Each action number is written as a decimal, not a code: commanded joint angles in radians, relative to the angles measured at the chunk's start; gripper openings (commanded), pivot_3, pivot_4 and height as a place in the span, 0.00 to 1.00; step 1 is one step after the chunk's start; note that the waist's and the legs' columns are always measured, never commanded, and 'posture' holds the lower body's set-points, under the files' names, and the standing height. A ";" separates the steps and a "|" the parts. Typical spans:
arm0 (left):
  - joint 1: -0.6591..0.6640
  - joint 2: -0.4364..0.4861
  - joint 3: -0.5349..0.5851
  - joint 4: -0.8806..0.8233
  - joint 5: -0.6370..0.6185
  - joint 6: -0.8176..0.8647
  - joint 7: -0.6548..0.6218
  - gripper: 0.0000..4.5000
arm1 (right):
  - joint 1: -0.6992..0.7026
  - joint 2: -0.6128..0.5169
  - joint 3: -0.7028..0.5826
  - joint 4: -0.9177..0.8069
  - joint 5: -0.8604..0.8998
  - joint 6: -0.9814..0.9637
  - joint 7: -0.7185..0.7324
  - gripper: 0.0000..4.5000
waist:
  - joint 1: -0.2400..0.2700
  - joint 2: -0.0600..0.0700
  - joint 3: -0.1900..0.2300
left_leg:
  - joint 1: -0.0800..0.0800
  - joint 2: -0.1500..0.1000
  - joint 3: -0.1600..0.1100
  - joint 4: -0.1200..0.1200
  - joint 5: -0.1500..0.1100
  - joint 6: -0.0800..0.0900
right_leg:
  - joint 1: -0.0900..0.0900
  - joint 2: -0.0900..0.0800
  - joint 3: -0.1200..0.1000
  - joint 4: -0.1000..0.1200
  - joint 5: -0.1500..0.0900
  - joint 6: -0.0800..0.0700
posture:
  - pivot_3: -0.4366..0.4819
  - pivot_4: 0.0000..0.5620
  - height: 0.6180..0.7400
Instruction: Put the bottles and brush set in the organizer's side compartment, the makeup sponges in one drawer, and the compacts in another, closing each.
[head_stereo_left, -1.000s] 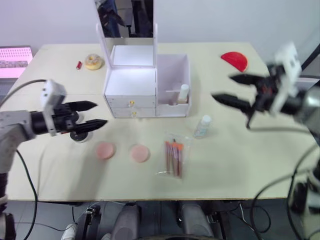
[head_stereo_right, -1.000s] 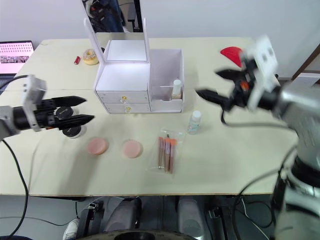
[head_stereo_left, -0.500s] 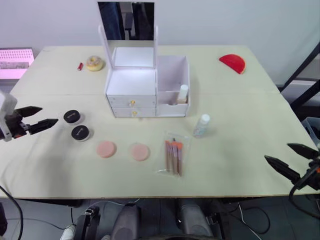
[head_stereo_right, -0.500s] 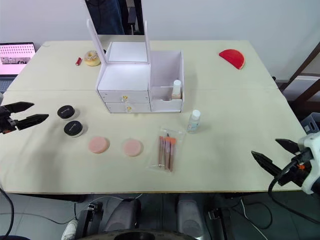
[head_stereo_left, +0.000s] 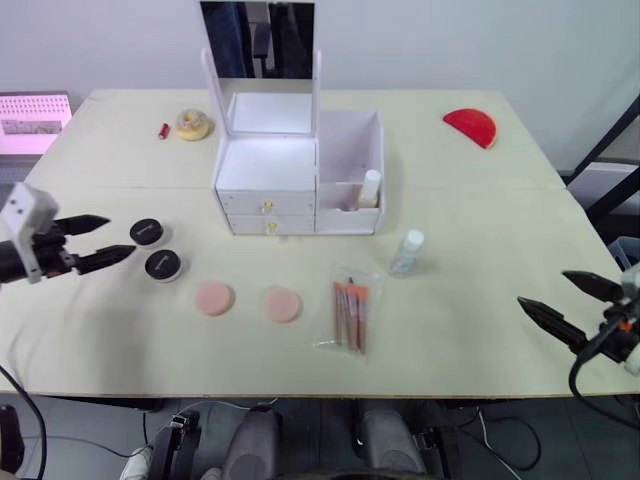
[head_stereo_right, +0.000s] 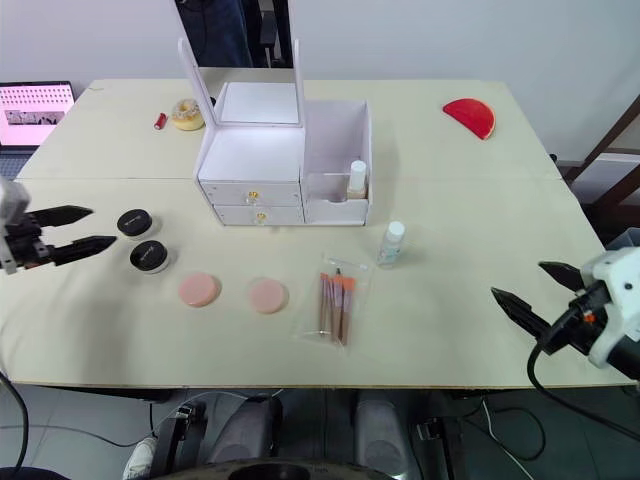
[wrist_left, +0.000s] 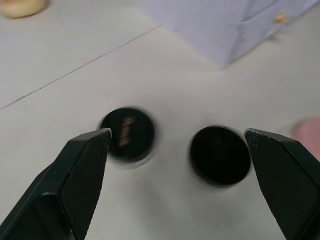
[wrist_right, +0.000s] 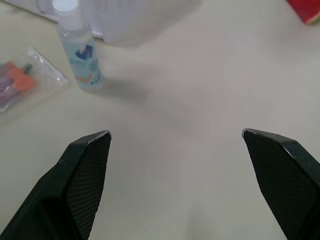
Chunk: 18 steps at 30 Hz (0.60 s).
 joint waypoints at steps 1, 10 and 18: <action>0.052 -0.022 0.007 -0.293 -0.098 0.129 0.012 1.00 | -0.089 -0.049 0.088 -0.073 0.071 0.065 -0.058 0.99 | -0.004 0.000 0.000 | 0.000 0.000 0.000 0.000 0.000 0.000 | 0.000 0.000 0.000 0.000 0.000 0.000 | 0.48 0.27 1.00; 0.078 -0.102 -0.070 -0.785 -0.285 0.399 0.102 1.00 | -0.471 -0.044 0.439 0.008 0.113 0.175 -0.219 0.99 | -0.002 0.000 0.001 | -0.001 0.000 0.000 0.001 0.000 0.000 | 0.000 0.000 0.000 -0.001 0.002 -0.003 | 0.48 0.27 1.00; 0.026 -0.121 -0.104 -0.894 -0.352 0.478 0.137 1.00 | -0.592 -0.021 0.602 0.134 0.060 0.134 -0.236 0.99 | -0.001 0.000 0.001 | -0.002 0.000 0.000 0.000 0.000 0.000 | 0.000 0.000 0.000 -0.002 0.002 -0.003 | 0.48 0.27 1.00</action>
